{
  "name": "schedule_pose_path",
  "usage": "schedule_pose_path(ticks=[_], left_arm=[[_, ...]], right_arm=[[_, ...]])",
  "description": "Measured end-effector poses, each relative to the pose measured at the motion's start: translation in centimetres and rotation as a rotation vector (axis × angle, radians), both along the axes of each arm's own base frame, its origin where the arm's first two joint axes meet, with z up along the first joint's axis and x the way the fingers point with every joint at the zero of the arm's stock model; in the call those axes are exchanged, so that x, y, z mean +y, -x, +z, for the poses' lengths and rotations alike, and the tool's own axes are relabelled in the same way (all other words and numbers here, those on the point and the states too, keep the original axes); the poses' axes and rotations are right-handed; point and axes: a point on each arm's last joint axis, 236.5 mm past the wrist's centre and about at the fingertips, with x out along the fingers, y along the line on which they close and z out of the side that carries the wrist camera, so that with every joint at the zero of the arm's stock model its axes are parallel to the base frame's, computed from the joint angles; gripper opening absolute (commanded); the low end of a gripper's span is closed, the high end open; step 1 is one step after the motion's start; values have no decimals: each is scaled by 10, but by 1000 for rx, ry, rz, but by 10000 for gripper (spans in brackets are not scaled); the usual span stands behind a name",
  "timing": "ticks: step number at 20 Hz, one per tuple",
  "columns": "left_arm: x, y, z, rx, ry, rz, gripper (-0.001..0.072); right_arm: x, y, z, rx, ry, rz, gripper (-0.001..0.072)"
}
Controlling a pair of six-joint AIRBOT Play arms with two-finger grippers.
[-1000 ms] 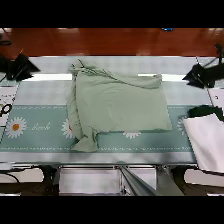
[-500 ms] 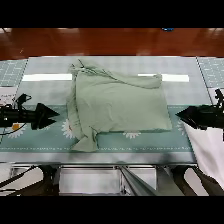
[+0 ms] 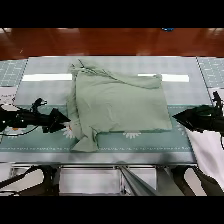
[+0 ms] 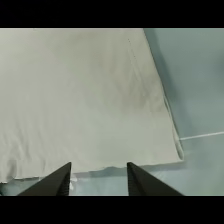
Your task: Fold the shirts.
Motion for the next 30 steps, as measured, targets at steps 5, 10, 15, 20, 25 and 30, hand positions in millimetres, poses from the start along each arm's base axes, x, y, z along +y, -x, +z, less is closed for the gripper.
schedule_pose_path(ticks=[5,10,15,20,25,30], left_arm=[[-23,3,-11,36,21,-35,492],[-31,-6,-23,14,-9,-44,16],[-21,-16,-19,-29,-17,-44,16],[-19,-16,-16,-50,-13,-65,17],[-20,-16,-15,-64,-5,-84,17],[-21,-15,-14,-68,-1,-91,17]], right_arm=[[0,0,0,-1,0,2,405],[-7,0,2,-2,8,-13,406],[-37,33,-21,148,69,-69,406],[-32,62,-51,274,39,-103,405],[-25,50,-67,303,-62,-116,405],[-14,27,-83,301,-200,-143,405]])
